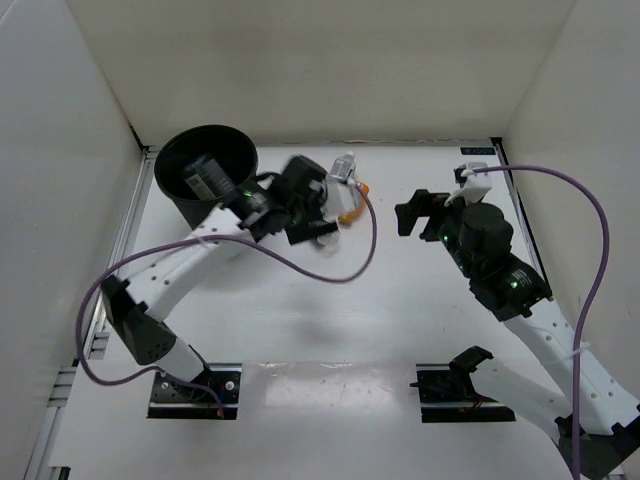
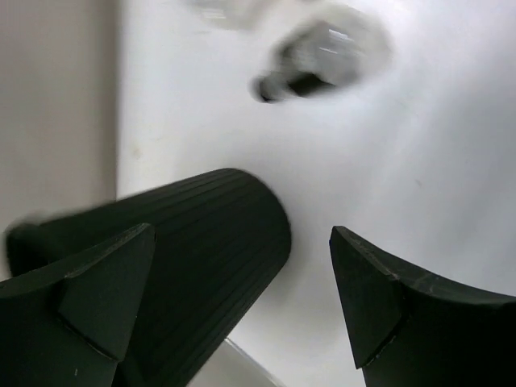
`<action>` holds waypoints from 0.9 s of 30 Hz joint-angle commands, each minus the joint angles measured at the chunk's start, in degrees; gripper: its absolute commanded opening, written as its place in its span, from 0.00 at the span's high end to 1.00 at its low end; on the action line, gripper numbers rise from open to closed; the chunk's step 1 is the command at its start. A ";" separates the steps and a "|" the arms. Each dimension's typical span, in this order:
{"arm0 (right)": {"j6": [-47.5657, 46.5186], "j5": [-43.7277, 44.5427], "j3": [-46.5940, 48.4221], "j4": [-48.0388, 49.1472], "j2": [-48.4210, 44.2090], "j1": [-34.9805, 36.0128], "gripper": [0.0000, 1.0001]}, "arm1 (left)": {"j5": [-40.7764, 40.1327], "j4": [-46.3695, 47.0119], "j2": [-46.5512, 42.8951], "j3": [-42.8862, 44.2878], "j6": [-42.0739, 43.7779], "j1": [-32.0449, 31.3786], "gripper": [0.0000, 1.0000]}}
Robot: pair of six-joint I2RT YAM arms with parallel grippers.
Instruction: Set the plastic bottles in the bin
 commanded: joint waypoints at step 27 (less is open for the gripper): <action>4.25 1.48 -7.29 -10.67 -5.76 -0.73 0.00 | 6.27 13.71 30.09 -3.01 36.35 1.34 0.00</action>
